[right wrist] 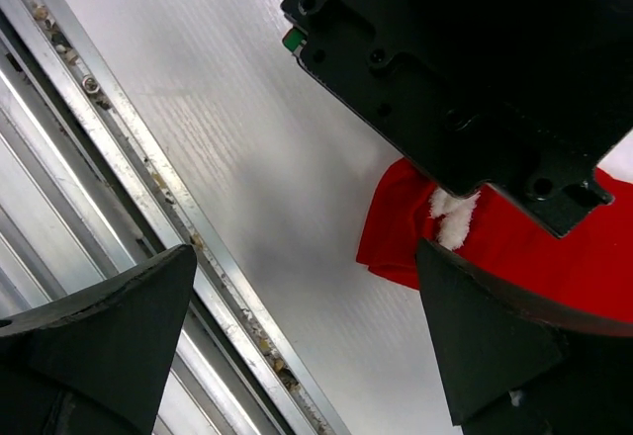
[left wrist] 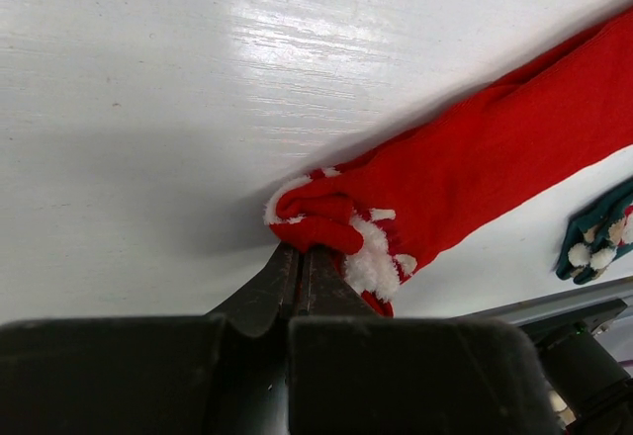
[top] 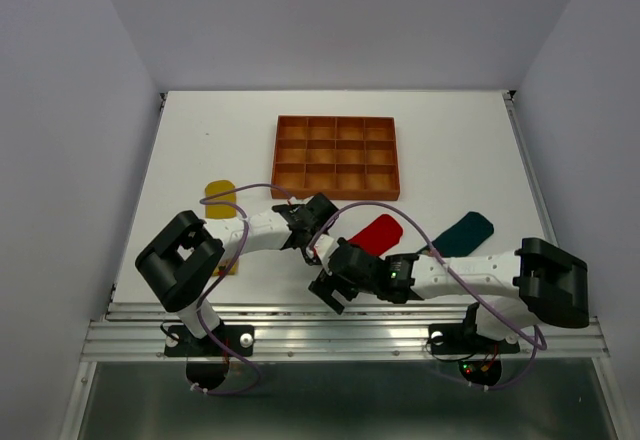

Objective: Roll the socks
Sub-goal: Pick up the sock at the center of the board.

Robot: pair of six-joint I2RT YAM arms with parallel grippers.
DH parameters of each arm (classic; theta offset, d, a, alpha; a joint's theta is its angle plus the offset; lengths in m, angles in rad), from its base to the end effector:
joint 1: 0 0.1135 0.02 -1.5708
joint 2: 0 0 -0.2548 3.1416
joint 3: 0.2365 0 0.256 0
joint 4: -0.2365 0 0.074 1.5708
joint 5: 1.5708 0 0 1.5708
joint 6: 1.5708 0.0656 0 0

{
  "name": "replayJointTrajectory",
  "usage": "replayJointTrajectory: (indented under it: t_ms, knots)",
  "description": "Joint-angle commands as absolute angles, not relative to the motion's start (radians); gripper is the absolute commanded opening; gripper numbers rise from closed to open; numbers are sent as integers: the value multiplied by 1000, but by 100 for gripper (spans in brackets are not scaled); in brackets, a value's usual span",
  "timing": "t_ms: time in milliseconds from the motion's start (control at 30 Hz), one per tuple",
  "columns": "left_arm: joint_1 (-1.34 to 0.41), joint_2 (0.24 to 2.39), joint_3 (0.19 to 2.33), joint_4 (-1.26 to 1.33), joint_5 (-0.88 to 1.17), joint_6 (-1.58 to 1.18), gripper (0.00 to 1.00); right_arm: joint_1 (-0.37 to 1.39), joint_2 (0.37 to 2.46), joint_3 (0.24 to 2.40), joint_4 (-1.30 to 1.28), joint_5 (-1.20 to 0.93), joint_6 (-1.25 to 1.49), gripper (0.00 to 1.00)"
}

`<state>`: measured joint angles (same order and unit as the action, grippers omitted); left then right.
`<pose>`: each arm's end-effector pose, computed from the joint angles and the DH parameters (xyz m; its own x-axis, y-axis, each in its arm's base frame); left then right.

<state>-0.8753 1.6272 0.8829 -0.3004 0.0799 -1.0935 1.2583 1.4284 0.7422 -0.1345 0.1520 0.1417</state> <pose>0.2062 -0.2552 0.1229 -0.9571 -0.2350 -0.1694 -0.1288 0.8690 -0.4778 0.1045 0.2910 0.1529 -0.3510 -0.6324 -0.6905 -0.8680 0.4964 -0.0134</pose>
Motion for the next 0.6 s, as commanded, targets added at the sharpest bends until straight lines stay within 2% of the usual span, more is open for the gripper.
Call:
replayJointTrajectory:
  t_ms: [0, 67, 333, 467, 567]
  knots:
    - [-896, 1637, 848, -425, 46, -1077, 0, 1262, 1468, 795, -109, 166, 121, 96]
    - [-896, 1641, 850, -425, 48, -1075, 0, 1262, 1476, 796, -104, 135, 117, 93]
    - [-896, 1651, 845, -413, 58, -1081, 0, 1262, 1440, 787, -63, 77, 86, 93]
    - [-896, 1648, 847, -413, 57, -1081, 0, 1262, 1428, 764, -26, -23, 83, 93]
    - [-896, 1644, 847, -414, 55, -1083, 0, 1262, 1440, 758, -23, 7, 89, 89]
